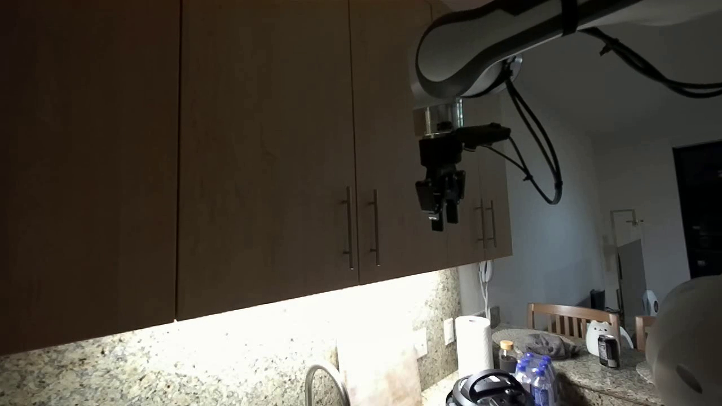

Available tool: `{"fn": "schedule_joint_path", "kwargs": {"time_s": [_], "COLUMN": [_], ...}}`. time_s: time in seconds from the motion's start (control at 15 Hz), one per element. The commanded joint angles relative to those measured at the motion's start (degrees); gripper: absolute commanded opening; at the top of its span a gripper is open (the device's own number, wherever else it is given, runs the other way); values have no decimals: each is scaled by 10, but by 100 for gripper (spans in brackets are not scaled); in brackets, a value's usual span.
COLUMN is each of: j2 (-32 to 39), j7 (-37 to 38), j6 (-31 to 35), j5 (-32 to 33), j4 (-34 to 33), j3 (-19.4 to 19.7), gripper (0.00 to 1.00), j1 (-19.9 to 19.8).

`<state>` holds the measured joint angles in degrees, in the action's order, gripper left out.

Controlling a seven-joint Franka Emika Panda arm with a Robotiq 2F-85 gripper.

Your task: Close the right cabinet door

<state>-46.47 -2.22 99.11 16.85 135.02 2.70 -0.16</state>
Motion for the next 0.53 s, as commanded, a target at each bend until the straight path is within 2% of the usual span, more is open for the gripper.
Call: {"fn": "schedule_joint_path", "kwargs": {"time_s": [0.0, 0.07, 0.13, 0.47], "j2": [-64, -71, -76, -86], "j7": [-35, -39, -46, -45], "j6": [-5, -11, -17, -28], "j5": [-47, -55, -59, -51], "j4": [39, 42, 43, 48], "j3": [27, 33, 39, 57], "gripper": [88, 95, 98, 100], "j1": [10, 9, 7, -11]}}
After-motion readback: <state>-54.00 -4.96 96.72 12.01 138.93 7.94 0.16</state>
